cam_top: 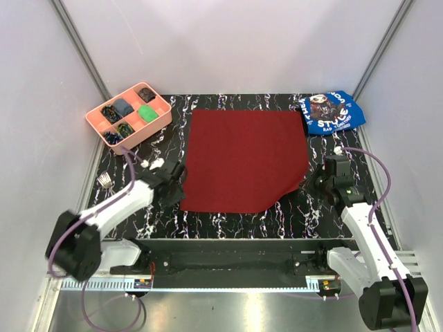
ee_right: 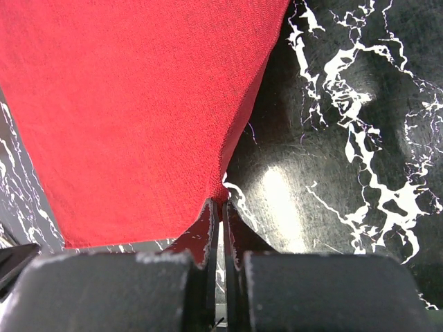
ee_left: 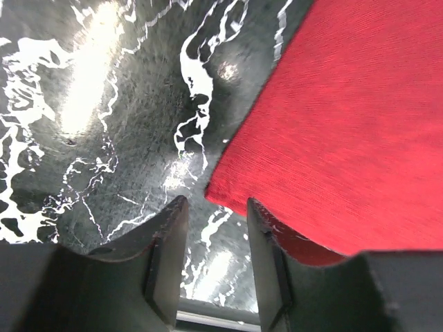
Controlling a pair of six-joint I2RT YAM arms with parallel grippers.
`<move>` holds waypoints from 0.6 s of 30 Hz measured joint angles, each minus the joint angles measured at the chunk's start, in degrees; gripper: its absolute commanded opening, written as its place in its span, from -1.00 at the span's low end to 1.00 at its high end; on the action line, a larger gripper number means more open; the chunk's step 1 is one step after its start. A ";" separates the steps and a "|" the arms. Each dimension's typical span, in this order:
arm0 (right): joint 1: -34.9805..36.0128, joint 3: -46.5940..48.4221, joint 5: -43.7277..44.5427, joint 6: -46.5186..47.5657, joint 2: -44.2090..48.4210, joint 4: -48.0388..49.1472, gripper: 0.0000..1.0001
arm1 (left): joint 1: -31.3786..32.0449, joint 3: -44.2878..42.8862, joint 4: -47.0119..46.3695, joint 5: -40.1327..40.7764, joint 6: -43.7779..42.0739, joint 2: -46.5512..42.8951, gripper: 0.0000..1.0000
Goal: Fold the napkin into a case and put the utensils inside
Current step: Pick up the flattened napkin from the center of the board.
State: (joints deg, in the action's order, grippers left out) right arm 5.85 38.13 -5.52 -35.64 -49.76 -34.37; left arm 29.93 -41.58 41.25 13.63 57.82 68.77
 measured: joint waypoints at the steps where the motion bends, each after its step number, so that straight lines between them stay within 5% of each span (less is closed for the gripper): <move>1: 0.00 0.00 0.00 0.02 -0.11 0.00 -1.00 | 0.33 -0.70 0.22 -0.02 0.00 2.99 -0.20; 7: 0.00 0.00 0.00 0.28 -1.62 0.04 -1.00 | 3.19 -3.82 0.44 -0.09 2.71 13.16 -0.16; 18: 0.00 0.00 0.00 1.18 -1.64 0.09 -1.00 | 4.15 -3.67 0.66 0.09 9.55 14.62 -0.08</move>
State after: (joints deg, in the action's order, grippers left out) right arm 5.85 38.13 -5.52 -34.46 -51.40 -34.28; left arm 34.09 -45.25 41.91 13.72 67.37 83.40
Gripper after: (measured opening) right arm 0.012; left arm 0.459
